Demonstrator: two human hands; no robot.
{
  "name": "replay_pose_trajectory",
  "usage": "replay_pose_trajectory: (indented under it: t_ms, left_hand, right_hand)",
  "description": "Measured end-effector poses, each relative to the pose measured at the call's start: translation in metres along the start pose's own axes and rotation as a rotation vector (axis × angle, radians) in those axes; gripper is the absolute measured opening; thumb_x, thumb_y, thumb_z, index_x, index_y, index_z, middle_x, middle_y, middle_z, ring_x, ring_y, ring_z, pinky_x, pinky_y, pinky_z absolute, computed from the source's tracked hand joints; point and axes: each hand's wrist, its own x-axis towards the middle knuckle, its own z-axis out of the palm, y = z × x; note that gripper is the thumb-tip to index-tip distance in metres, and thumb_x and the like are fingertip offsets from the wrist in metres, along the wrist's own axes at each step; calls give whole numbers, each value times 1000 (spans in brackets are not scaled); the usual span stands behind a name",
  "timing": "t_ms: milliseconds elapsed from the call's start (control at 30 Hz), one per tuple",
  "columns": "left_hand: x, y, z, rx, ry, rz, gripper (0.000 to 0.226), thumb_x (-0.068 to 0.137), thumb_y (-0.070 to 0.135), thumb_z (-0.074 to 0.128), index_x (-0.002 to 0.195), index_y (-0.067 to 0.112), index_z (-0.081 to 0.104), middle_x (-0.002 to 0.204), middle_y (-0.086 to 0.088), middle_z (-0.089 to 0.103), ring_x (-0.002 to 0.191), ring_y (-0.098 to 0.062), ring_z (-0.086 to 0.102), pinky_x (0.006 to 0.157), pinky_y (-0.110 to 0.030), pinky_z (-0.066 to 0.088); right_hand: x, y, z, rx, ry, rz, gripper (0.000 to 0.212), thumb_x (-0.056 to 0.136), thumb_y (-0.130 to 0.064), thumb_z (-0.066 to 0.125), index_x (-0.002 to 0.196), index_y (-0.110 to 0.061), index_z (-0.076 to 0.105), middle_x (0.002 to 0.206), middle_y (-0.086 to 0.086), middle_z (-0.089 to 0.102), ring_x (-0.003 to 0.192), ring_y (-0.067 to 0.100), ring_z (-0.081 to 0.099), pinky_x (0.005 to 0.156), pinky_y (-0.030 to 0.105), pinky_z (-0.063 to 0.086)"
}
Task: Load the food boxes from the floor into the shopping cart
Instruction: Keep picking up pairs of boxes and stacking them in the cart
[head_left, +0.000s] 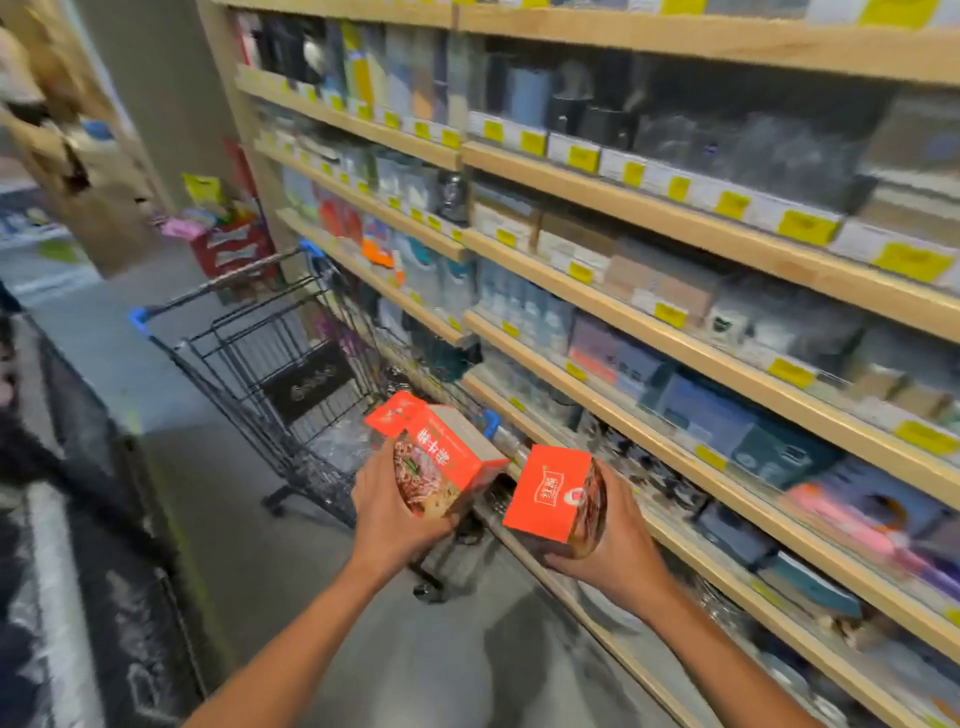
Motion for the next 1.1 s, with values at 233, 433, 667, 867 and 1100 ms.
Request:
replay_pose_trajectory:
  t_ms: [233,433,667,867,1100]
  left_hand:
    - [54,-43,-21,66,123,-110,114,39,54,94,139,32,43,122,11,55,117,-16,49,103,-47,43]
    - [101,-61,-25,110,279,-215,111,37,49,96,134,33,45,118,13,55,113,-15,48,101,-48,42]
    - [142,-89,-26,96,354,-325,104,38,46,97,129,38,45,114,19,52,112,-13,48,100,-51,44]
    - [190,-146,-30,53,342,-399,107,39,50,95,131,38,43,117,16,52,115,-10,46,100,-42,41]
    - [274,-220,-41,-2,283,-431,110,47,45,94,140,32,38,123,12,46,121,-12,37,107,-45,36]
  right_hand:
    - [116,12,57,51,-178,0,133,46,-71,89,153,-37,17,146,-13,33,138,9,37,113,42,39]
    - [217,23,94,100,-359,-54,142,46,-73,88,156,-37,7,152,-8,29,143,15,34,115,49,37]
    - [305,25,136,116,-536,-149,148,52,-55,92,153,-50,-17,164,-9,9,153,17,16,119,58,27]
    - [364,26,198,103,-613,-113,147,58,-40,96,152,-53,-16,159,-13,11,148,16,27,117,54,32]
    - [432,24,270,98,-634,4,143,52,-46,97,147,-64,-8,154,-14,21,141,13,39,112,48,42]
